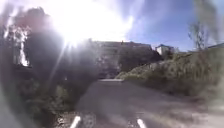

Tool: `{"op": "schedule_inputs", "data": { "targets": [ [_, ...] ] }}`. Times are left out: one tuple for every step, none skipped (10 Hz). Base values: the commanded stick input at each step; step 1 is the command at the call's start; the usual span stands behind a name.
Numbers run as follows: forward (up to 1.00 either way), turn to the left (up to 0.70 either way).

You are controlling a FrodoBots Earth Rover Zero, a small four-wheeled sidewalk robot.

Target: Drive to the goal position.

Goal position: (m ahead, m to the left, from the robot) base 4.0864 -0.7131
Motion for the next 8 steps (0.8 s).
{"op": "schedule_inputs", "data": {
  "targets": [
    [0.48, 0.27],
    [0.47, 0.46],
    [0.47, 0.47],
    [0.47, 0.0],
    [0.47, 0.0],
    [0.47, 0.0],
    [0.47, 0.0],
    [0.47, 0.0]
  ]
}}
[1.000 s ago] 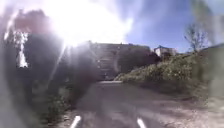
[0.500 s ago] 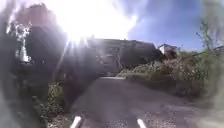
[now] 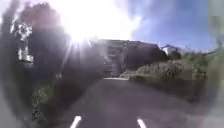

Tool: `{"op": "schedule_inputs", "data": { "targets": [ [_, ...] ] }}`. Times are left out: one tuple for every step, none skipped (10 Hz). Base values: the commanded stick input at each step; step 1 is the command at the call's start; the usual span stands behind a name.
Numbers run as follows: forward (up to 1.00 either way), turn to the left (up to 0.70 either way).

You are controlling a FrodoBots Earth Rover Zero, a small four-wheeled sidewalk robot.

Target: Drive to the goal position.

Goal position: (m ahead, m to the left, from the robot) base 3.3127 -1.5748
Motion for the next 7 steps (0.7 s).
{"op": "schedule_inputs", "data": {
  "targets": [
    [0.47, 0.0],
    [0.47, 0.0],
    [0.48, 0.0],
    [0.53, 0.0],
    [0.63, 0.0],
    [0.68, 0.0],
    [0.7, 0.0]
  ]
}}
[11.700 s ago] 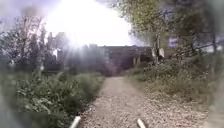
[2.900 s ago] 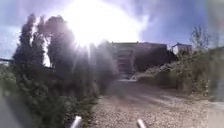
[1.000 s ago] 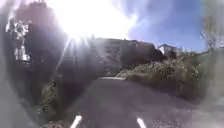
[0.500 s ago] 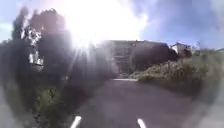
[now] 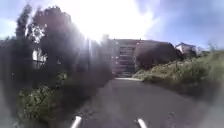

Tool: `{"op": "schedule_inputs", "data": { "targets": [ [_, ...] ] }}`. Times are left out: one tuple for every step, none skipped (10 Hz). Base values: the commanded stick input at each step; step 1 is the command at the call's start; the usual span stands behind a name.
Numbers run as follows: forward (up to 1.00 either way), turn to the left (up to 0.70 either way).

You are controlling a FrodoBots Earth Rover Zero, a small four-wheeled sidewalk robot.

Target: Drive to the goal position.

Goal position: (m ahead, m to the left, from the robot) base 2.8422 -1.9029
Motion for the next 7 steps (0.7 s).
{"op": "schedule_inputs", "data": {
  "targets": [
    [0.7, 0.0],
    [0.7, 0.0],
    [0.7, 0.0],
    [0.7, 0.0],
    [0.7, 0.0],
    [0.7, -0.2],
    [0.7, -0.35]
  ]
}}
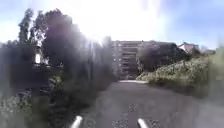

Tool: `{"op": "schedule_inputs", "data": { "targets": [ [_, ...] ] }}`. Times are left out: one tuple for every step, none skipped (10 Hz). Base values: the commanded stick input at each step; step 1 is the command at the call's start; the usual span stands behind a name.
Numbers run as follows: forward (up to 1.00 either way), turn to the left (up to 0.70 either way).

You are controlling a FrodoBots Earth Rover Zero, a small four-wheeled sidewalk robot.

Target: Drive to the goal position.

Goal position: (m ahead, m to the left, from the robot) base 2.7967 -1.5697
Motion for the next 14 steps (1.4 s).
{"op": "schedule_inputs", "data": {
  "targets": [
    [0.7, -0.35],
    [0.7, -0.03],
    [0.7, -0.35],
    [0.7, -0.33],
    [0.7, -0.1],
    [0.7, 0.0],
    [0.7, -0.35],
    [0.7, -0.33],
    [0.7, -0.01],
    [0.7, 0.0],
    [0.7, -0.12],
    [0.7, -0.09],
    [0.7, 0.0],
    [0.7, 0.0]
  ]
}}
